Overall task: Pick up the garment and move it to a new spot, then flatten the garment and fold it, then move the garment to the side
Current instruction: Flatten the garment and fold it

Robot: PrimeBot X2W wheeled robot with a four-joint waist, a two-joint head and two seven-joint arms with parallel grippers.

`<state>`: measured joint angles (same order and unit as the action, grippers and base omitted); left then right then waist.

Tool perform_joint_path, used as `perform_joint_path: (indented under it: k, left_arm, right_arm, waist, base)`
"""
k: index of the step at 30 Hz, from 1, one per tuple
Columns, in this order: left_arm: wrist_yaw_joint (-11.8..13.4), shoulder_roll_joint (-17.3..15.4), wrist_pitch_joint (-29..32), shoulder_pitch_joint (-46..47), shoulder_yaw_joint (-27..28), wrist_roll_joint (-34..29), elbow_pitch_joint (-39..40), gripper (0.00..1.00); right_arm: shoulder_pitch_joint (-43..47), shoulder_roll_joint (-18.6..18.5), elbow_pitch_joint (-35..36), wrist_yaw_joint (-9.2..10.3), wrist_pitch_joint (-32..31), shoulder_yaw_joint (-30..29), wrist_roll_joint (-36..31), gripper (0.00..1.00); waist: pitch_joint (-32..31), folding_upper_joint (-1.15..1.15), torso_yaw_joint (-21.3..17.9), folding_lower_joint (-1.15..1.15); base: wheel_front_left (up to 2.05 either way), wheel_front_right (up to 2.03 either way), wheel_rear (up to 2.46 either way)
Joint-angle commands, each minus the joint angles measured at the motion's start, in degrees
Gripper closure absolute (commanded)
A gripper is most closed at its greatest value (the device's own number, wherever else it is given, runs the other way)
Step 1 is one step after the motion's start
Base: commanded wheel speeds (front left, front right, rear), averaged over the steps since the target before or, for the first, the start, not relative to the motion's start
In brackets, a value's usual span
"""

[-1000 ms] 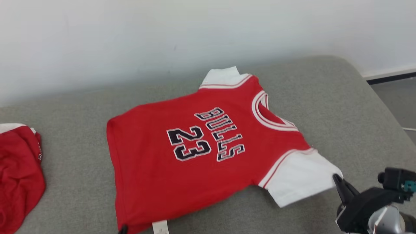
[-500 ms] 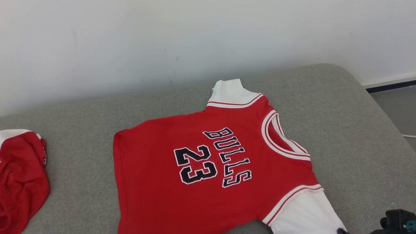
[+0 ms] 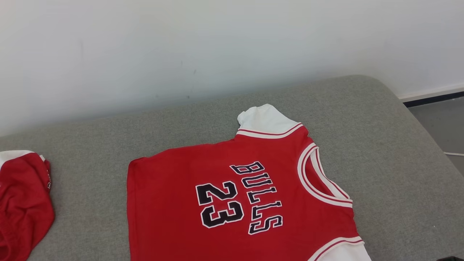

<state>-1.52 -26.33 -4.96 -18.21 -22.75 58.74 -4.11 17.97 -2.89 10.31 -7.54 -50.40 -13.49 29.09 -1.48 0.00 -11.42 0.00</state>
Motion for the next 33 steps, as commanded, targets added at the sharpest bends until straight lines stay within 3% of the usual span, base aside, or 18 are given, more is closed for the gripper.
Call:
perform_joint_path:
  k: [1,7,17,33]
  left_arm:
    - [-0.1,-0.2,-0.3,-0.4,0.1,-0.2,0.3,1.00]
    - [-0.7,0.2,-0.5,1.6,0.1,-0.5,2.0,1.00]
    - [-0.4,2.3,1.5,11.2,0.6,0.3,2.0,1.00]
    - [4.6,6.1,3.0,25.2,-0.4,-3.3,-6.5,1.00]
  right_arm:
    - [0.2,0.0,0.5,0.08,0.2,-0.2,0.5,1.00]
    - [-3.7,0.0,1.7,0.08,3.3,-1.0,4.1,1.00]
    - [-15.3,0.0,-5.3,0.08,11.9,-1.5,6.7,1.00]
    - [-33.4,0.0,-22.5,0.08,25.4,0.6,3.8,1.00]
  waist:
    - [0.0,0.00,0.0,0.00]
    - [0.4,0.00,0.2,0.00]
    - [1.9,0.00,2.2,0.00]
    - [8.1,0.00,4.0,0.00]
  base:
    - [0.00,0.00,0.00]
    - [0.00,0.00,0.00]
    - [0.00,0.00,0.00]
    - [0.00,0.00,0.00]
